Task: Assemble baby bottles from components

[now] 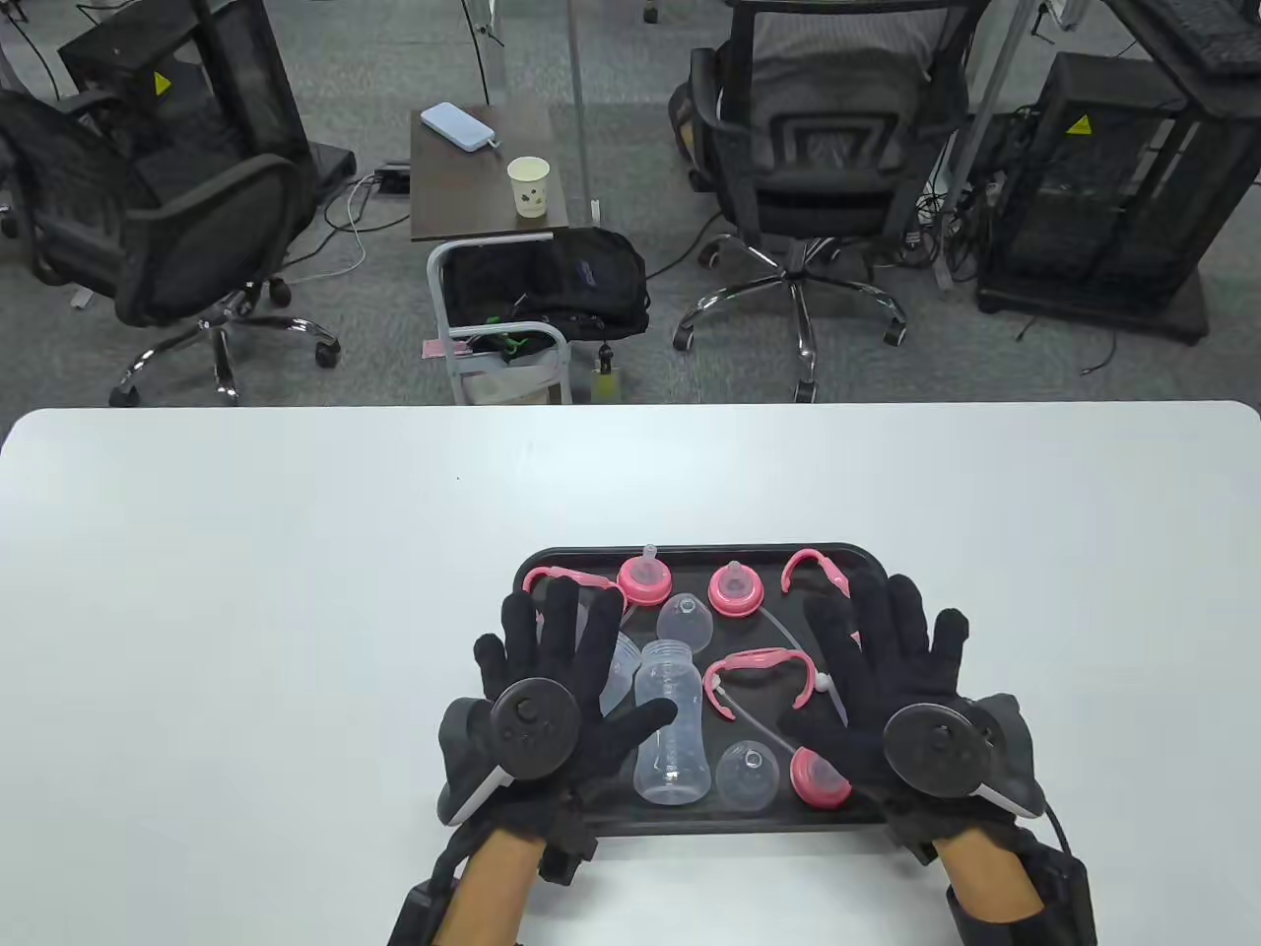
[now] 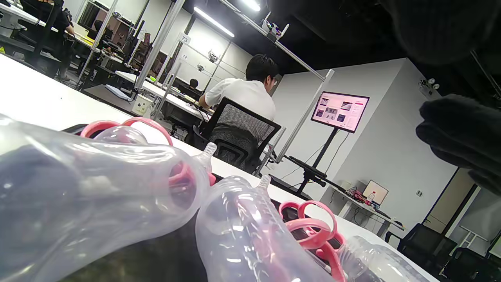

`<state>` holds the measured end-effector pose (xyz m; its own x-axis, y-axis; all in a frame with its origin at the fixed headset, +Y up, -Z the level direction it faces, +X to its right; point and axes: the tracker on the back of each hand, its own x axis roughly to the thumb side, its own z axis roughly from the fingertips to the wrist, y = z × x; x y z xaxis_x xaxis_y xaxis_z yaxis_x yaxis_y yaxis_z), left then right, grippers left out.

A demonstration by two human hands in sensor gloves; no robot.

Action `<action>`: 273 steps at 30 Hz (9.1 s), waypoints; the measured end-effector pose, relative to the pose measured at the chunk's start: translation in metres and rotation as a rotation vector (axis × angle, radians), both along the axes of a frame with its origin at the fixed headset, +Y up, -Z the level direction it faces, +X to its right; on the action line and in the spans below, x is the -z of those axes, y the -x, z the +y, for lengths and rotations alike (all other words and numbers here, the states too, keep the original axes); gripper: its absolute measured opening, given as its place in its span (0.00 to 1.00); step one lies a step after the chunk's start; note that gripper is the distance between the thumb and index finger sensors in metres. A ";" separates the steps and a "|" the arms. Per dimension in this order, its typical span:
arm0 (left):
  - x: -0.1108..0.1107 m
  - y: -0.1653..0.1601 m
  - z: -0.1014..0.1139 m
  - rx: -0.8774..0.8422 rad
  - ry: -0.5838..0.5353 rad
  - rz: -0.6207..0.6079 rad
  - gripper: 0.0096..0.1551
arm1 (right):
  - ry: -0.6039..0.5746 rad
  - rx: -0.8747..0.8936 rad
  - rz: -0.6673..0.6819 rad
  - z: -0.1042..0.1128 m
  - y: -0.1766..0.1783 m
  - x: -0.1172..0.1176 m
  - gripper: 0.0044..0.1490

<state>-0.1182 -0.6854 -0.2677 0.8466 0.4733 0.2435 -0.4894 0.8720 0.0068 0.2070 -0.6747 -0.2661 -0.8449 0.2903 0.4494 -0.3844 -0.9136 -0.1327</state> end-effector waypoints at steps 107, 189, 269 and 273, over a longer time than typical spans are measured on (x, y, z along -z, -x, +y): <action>0.017 0.043 -0.027 -0.576 0.090 -0.094 0.54 | 0.217 0.140 -0.086 0.003 -0.035 0.012 0.58; 0.023 0.042 -0.032 -0.570 0.203 -0.250 0.54 | -0.202 -0.263 0.029 0.149 0.126 0.043 0.30; 0.028 0.075 -0.036 -0.677 0.226 -0.132 0.54 | 0.606 -0.628 -0.043 -0.055 0.099 0.224 0.54; 0.028 0.076 -0.036 -0.672 0.230 -0.125 0.54 | 0.565 -0.669 -0.016 -0.063 0.105 0.221 0.53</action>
<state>-0.1942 -0.7211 -0.2958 0.3268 0.9329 0.1517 -0.9056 0.3550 -0.2320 0.1018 -0.7374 -0.4872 -0.9225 -0.0932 0.3745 0.2538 -0.8775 0.4068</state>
